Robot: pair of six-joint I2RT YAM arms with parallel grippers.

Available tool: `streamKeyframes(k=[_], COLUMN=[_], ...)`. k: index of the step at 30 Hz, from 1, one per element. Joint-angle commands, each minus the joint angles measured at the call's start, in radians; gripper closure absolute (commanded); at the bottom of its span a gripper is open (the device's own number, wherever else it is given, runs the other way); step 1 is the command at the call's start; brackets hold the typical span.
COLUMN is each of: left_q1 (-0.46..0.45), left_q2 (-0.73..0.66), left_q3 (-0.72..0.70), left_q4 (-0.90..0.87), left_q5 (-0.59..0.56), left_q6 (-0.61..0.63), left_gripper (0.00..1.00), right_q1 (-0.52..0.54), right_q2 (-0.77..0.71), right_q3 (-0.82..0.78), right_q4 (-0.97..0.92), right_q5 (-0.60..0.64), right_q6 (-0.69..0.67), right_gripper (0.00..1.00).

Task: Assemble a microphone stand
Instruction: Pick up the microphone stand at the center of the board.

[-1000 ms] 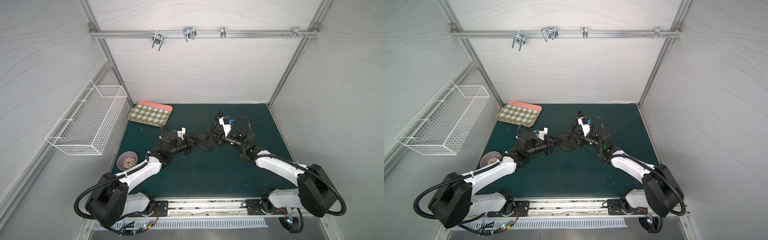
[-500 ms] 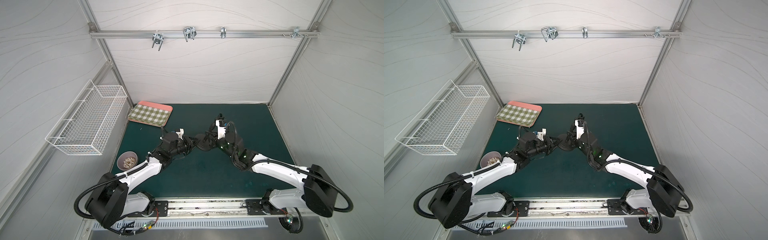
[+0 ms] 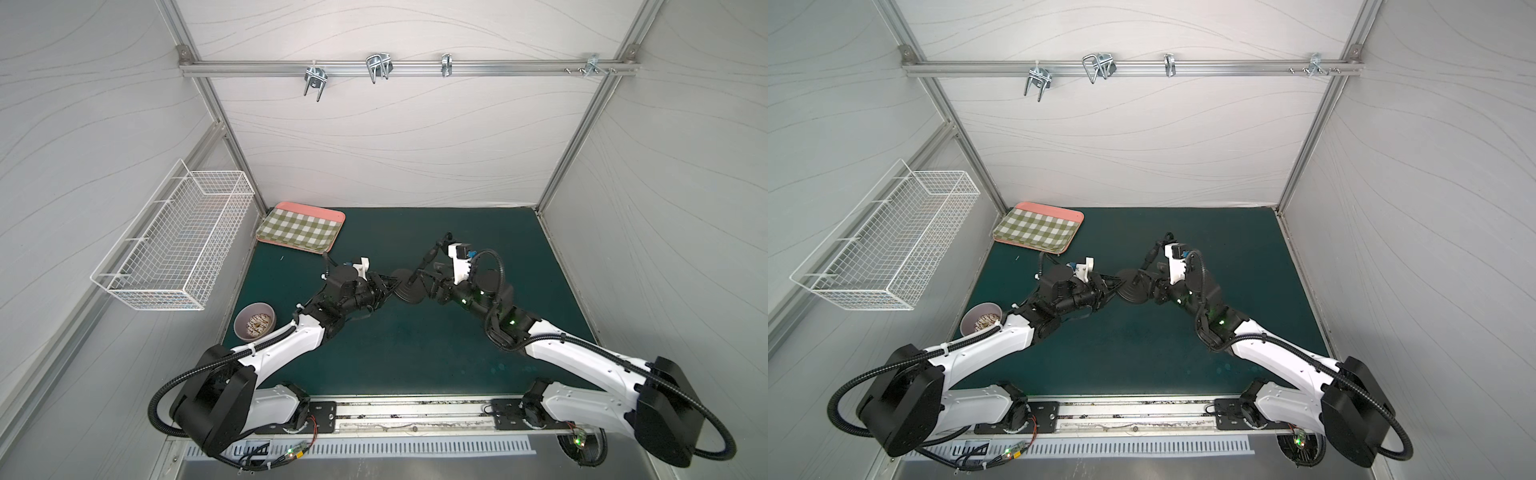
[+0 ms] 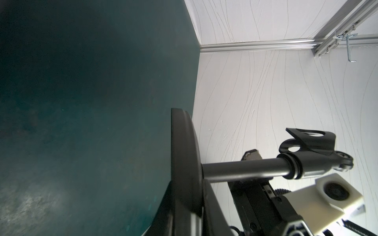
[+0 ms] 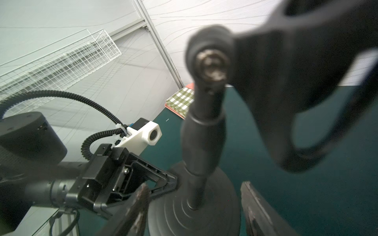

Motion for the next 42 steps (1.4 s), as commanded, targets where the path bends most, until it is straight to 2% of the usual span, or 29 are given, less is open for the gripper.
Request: streamKeyframes(k=[1, 4, 8, 11, 18, 27, 42], left_q1=[0.011, 0.015, 0.019, 0.018, 0.031, 0.050, 0.051], left_q2=[-0.026, -0.032, -0.039, -0.040, -0.064, -0.080, -0.109], left_q3=[0.022, 0.020, 0.013, 0.014, 0.008, 0.017, 0.010], left_q4=[0.135, 0.144, 0.157, 0.167, 0.174, 0.181, 0.192], left_q5=[0.026, 0.033, 0.044, 0.057, 0.064, 0.079, 0.089], left_q6=[-0.029, -0.046, -0.073, -0.092, -0.120, -0.146, -0.183], left_gripper=[0.99, 0.99, 0.99, 1.00, 1.00, 1.00, 1.00], right_q1=[-0.073, -0.113, -0.125, -0.138, -0.163, -0.166, -0.186], right_q2=[-0.001, 0.043, 0.131, 0.206, 0.263, 0.193, 0.351], right_q3=[-0.050, -0.061, -0.049, -0.025, -0.009, -0.010, 0.076], right_q4=[0.132, 0.238, 0.356, 0.430, 0.495, 0.372, 0.509], right_q5=[-0.333, -0.523, -0.664, -0.735, -0.731, -0.692, -0.686], right_q6=[-0.046, -0.076, -0.103, -0.099, -0.074, -0.171, -0.099], right_gripper=[0.29, 0.30, 0.35, 0.42, 0.49, 0.50, 0.59])
